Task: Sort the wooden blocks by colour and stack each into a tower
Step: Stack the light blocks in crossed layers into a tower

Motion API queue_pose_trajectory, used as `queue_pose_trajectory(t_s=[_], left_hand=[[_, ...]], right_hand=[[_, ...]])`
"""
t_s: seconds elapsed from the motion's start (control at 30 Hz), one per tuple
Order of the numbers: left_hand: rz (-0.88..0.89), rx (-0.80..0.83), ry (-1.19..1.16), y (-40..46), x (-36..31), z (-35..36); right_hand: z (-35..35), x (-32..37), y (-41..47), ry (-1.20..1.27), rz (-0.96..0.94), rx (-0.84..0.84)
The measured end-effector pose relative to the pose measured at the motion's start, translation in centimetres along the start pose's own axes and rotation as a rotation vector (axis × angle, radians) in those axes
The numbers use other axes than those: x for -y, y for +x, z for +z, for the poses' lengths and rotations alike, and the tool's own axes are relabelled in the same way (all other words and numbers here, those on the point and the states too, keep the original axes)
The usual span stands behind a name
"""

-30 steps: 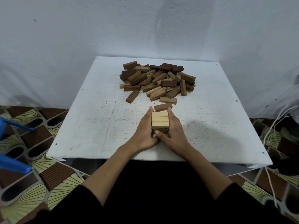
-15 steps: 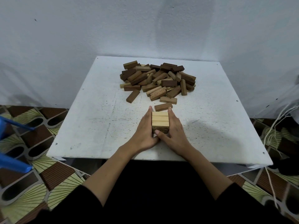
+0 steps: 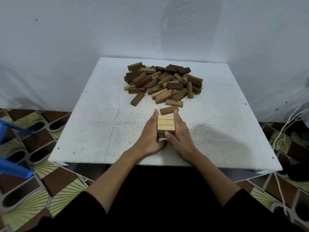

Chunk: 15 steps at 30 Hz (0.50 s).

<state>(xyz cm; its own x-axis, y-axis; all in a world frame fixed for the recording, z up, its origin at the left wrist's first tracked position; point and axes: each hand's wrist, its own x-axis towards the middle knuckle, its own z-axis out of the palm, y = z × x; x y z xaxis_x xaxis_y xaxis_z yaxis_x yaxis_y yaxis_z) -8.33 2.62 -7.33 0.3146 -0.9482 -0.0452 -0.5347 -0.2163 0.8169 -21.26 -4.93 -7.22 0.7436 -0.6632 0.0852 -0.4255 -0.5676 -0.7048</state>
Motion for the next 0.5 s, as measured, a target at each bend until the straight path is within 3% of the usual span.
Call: queue_pose_trajectory(t_s=[0.5], left_hand=[[0.025, -0.002, 0.022, 0.12, 0.12, 0.21]], right_hand=[[-0.08, 0.37, -0.03, 0.000, 0.011, -0.008]])
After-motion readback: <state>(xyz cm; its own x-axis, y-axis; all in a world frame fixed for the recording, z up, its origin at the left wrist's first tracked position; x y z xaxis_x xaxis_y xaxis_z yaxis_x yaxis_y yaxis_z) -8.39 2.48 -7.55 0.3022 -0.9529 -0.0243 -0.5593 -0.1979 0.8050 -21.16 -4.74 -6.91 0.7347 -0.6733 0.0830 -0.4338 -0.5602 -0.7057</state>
